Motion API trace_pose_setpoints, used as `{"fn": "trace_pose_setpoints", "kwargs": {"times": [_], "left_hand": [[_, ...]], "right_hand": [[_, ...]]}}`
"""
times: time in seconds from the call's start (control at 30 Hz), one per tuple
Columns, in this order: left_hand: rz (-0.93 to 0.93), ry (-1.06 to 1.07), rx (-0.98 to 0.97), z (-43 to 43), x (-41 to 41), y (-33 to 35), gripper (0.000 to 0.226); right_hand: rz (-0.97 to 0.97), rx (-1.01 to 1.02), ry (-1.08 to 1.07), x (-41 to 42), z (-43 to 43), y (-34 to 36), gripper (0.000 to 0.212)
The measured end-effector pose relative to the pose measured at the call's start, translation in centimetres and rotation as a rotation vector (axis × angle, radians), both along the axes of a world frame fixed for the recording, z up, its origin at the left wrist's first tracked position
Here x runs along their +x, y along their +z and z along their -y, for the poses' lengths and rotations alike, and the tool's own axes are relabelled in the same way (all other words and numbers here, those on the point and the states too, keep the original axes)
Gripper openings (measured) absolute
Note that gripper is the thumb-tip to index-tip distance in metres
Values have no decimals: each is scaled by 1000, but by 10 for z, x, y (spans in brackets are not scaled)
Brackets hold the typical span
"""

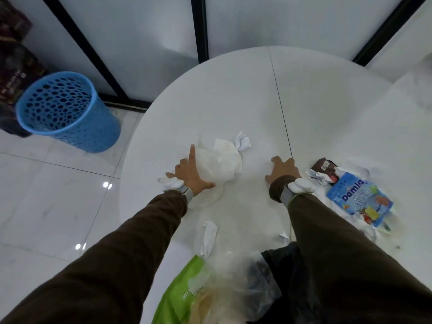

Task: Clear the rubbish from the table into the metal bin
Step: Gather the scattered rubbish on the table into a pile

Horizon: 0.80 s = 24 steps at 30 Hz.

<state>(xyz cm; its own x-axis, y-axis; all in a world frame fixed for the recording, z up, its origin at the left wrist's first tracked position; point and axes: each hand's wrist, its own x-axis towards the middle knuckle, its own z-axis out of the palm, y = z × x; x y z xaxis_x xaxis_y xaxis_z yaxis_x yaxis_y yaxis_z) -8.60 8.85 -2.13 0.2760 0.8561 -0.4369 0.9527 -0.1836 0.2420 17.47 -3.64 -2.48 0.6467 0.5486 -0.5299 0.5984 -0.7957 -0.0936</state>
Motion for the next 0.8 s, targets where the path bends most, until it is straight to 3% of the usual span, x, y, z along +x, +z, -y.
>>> {"fn": "trace_pose_setpoints", "kwargs": {"times": [0.1,0.17,0.27,0.37,0.5,0.63,0.73,0.8], "left_hand": [[-61,-72,74,4,-1,-11,124],[-70,-102,47,6,-4,-15,95],[38,-112,53,13,-9,-13,46],[155,-83,89,22,-15,3,31],[526,48,121,31,-30,29,26],[891,310,90,43,-56,58,24],[873,257,242,46,-80,65,27],[899,276,283,48,-93,72,17]], "right_hand": [[-23,93,7,-3,5,-8,30],[-45,127,34,-9,7,-9,19],[-70,155,91,-19,10,-7,22],[-60,191,102,-23,8,2,21],[-45,317,-13,-28,-5,23,9],[-95,427,-18,-42,-22,34,51],[-103,417,40,-47,-37,38,90],[-144,377,71,-51,-48,37,106]]}}
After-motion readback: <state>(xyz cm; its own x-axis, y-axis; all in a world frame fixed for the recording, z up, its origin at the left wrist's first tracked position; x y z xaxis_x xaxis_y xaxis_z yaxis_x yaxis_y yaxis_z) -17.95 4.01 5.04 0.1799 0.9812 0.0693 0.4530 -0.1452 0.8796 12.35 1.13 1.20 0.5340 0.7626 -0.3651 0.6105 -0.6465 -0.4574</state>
